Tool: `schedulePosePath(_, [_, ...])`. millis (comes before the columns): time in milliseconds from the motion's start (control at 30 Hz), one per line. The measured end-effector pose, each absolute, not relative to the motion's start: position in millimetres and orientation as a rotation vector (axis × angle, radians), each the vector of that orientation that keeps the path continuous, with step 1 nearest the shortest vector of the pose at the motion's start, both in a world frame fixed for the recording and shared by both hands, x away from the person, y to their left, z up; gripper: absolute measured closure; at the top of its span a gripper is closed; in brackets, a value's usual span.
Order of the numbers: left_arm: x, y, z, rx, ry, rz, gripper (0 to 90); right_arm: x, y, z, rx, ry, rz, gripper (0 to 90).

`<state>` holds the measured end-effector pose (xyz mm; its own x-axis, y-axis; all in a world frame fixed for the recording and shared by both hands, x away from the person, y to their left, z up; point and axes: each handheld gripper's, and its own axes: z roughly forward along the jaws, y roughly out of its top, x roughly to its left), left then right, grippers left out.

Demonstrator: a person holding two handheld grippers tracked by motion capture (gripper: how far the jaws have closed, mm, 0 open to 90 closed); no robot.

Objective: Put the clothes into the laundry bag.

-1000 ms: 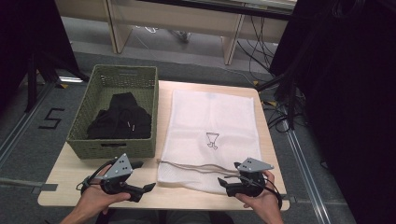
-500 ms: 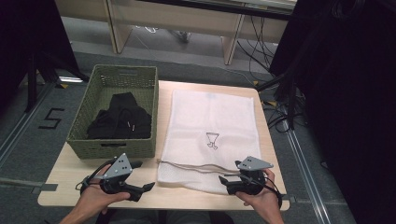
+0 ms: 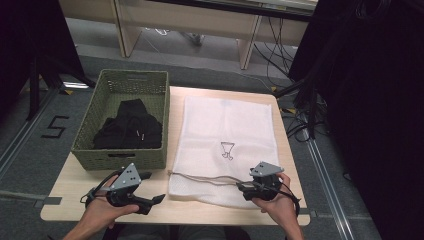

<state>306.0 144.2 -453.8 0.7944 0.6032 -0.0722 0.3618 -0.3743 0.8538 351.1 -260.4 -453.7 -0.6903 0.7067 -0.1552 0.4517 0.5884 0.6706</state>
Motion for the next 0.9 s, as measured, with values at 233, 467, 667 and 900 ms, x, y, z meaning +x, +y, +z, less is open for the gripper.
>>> schedulePosePath(233, [307, 144, -454, 2.007, 0.731, 0.313, 16.7, 366, -257, -461, 0.854, 2.486, 0.787, 39.7])
schedulePosePath(467, [308, 145, -455, 2.004, 0.738, 0.312, 16.7, 380, -247, -471, 0.8, 2.555, 0.711, 48.2])
schedulePosePath(667, [307, 145, -455, 2.006, 0.742, 0.315, 16.7, 387, -242, -476, 0.781, 2.583, 0.663, 50.3])
schedulePosePath(900, [308, 145, -455, 2.004, 0.748, 0.313, 16.9, 393, -238, -479, 0.752, 2.596, 0.639, 52.3])
